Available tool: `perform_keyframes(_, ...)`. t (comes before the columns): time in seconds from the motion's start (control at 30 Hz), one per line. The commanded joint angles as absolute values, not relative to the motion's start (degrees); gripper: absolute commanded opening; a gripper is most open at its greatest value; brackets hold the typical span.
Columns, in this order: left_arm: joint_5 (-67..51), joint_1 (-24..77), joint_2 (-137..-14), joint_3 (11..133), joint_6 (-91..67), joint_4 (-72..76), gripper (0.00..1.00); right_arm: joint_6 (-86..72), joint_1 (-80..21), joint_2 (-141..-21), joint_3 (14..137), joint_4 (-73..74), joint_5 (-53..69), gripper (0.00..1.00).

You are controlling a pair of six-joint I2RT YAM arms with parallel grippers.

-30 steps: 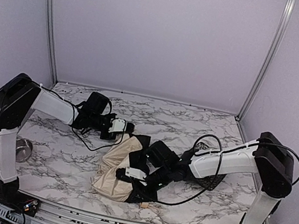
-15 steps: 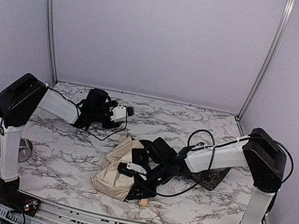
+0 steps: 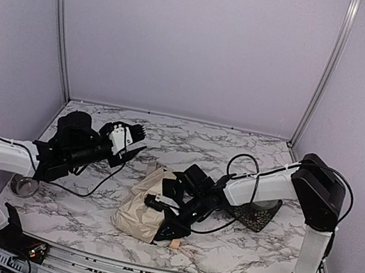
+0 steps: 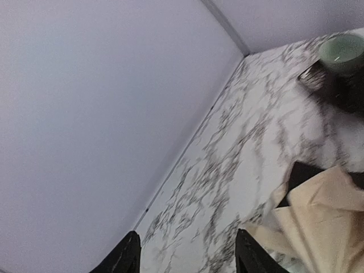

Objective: Put away the umbrella

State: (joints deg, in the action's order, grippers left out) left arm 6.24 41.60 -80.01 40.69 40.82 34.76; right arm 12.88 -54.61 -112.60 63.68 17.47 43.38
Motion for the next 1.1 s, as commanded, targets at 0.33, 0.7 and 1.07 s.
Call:
perform_keyframes(0.33,-11.21,64.59,-64.96,28.09,37.75,5.11,0.77,16.38,-53.8,-119.05,64.48,29.55,43.96,0.0)
perform_keyframes(0.7,0.22,64.6,-84.13,31.59,38.71,11.03,0.85,20.66,-53.79,-119.72,67.67,33.8,42.32,0.0)
perform_keyframes(1.07,-7.82,64.78,-91.15,38.95,34.07,-3.97,0.74,16.97,-53.62,-111.35,68.5,30.43,39.51,0.09)
